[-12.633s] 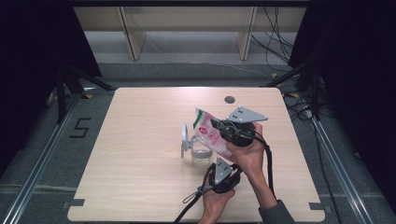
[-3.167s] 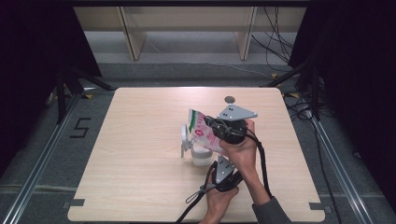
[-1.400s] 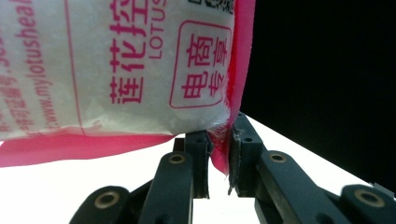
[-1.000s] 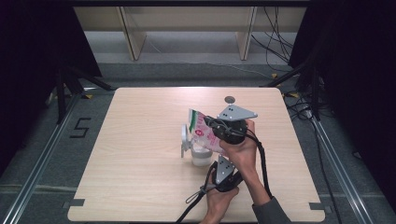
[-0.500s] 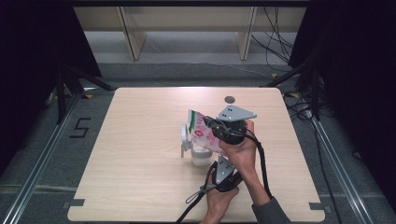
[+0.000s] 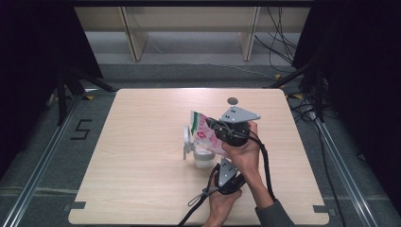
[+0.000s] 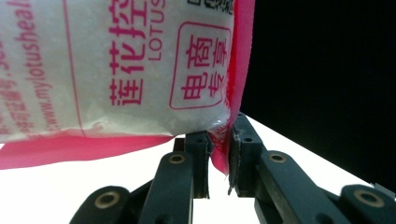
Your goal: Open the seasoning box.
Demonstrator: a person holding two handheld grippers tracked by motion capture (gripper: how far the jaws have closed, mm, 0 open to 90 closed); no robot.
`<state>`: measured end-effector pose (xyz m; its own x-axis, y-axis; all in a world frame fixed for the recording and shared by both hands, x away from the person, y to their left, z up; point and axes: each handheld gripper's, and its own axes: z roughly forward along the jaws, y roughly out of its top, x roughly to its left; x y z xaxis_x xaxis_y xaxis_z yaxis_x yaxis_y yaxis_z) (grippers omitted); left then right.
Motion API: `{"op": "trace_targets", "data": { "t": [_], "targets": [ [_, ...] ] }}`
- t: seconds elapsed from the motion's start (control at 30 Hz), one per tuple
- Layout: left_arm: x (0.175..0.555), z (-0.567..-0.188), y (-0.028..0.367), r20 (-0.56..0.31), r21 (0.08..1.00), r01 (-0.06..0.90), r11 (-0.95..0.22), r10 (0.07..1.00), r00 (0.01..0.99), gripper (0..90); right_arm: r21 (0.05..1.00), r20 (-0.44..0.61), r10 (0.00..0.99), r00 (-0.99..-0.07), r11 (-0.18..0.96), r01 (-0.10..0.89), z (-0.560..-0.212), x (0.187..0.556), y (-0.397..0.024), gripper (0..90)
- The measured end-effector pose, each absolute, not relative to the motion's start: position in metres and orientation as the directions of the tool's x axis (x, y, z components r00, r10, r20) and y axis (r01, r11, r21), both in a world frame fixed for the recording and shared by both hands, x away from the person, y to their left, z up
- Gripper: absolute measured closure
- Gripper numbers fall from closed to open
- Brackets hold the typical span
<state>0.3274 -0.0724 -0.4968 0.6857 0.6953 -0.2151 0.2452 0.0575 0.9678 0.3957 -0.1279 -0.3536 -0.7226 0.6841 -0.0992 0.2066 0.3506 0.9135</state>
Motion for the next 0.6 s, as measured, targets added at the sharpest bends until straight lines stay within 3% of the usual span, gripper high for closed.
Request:
{"op": "trace_targets", "data": {
  "t": [0.6],
  "targets": [
    [0.3274, -0.4962, -0.0721, -0.215, 0.967, 0.247, 0.056, 0.695, 0.686, 79.5, 0.914, -0.090, 0.692, -0.716, 0.343, 0.217, -0.3537, 0.3952, -0.1281, 89.3]
  ]
}}
